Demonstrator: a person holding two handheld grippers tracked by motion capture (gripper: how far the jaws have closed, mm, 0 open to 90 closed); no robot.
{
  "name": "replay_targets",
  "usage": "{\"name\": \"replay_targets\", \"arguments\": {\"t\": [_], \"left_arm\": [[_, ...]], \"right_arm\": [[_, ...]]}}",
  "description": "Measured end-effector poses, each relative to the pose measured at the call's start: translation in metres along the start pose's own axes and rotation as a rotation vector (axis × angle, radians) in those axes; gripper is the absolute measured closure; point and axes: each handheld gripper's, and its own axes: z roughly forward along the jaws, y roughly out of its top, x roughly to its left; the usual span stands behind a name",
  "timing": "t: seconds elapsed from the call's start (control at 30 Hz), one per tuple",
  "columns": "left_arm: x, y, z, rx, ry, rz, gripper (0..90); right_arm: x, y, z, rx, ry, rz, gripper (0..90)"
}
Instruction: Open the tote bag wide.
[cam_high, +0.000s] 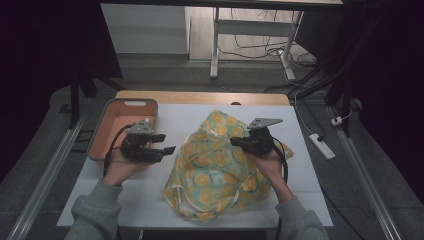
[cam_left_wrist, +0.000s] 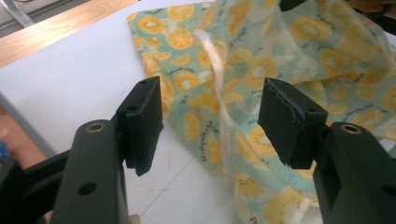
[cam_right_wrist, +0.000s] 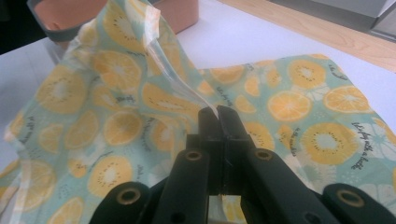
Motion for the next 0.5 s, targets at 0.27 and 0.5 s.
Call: {"name": "replay_targets", "arguments": {"t": [0.27, 0.5], "left_arm": [[0.012, -0.004, -0.008, -0.003, 0.034, -0.019, 37.7], [0.022, -0.008, -0.008, 0.007, 0.069, -0.034, 34.8]], "right_arm": [[0.006, 0.000, -0.004, -0.001, 0.021, -0.017, 89.1], [0.008, -0.001, -0.002, 0.003, 0.025, -0.023, 89.1]]}}
